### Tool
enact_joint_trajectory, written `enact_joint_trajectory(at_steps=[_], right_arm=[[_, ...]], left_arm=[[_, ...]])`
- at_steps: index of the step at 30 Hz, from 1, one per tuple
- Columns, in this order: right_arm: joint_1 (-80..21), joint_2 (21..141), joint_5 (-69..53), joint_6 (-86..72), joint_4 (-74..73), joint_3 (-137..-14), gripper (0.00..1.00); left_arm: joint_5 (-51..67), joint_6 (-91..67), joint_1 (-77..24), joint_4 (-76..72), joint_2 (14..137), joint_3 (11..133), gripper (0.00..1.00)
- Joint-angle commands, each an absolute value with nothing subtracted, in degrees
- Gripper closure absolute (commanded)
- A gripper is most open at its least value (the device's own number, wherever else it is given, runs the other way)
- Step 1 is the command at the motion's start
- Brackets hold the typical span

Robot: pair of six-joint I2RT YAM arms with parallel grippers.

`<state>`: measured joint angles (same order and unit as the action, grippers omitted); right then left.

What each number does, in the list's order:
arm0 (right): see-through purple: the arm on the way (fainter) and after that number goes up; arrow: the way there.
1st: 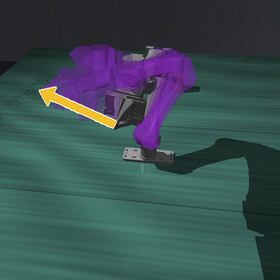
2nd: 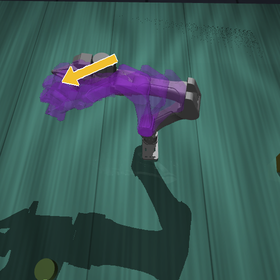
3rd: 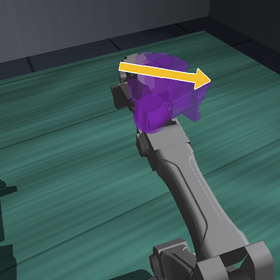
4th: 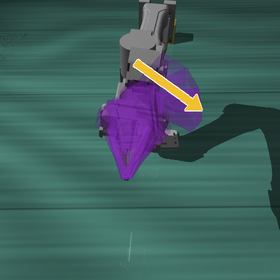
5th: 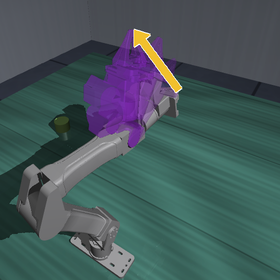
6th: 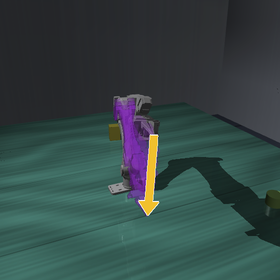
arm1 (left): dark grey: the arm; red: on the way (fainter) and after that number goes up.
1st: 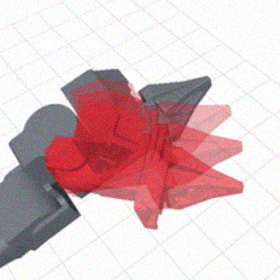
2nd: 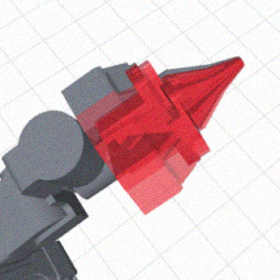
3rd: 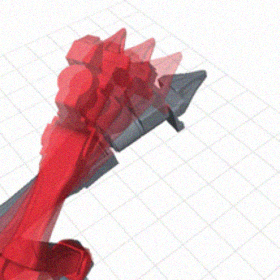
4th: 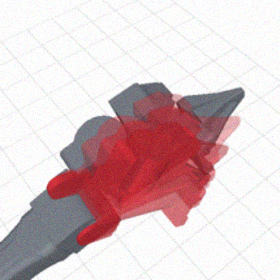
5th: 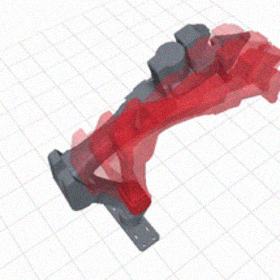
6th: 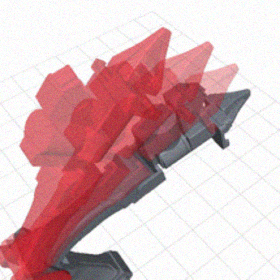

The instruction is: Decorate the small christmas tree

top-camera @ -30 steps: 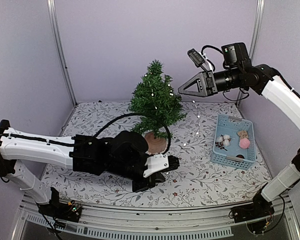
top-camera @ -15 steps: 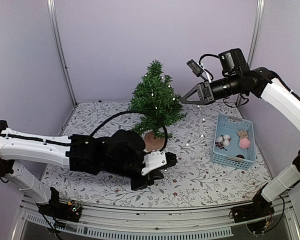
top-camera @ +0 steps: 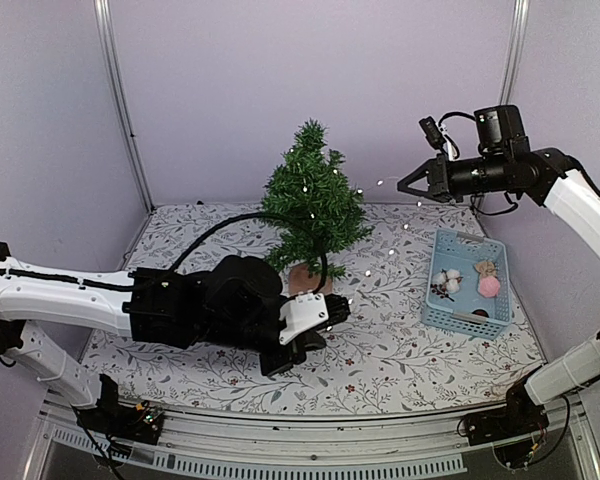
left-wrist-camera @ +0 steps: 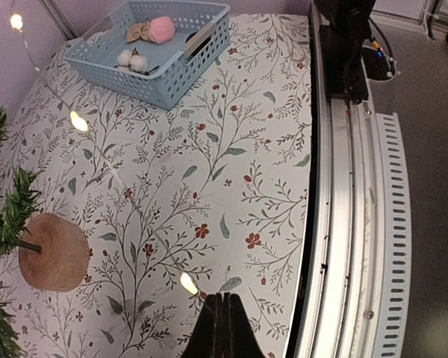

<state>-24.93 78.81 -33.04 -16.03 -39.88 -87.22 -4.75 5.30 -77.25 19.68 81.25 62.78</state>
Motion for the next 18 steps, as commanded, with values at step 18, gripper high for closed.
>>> enact_joint_trajectory(at_steps=[18], right_arm=[[-20.69,77.48,-34.61,-17.31,-32.21,-73.59,1.00]], left_arm=[[-8.78,0.19,-76.08,17.56,75.98,59.20,1.00]])
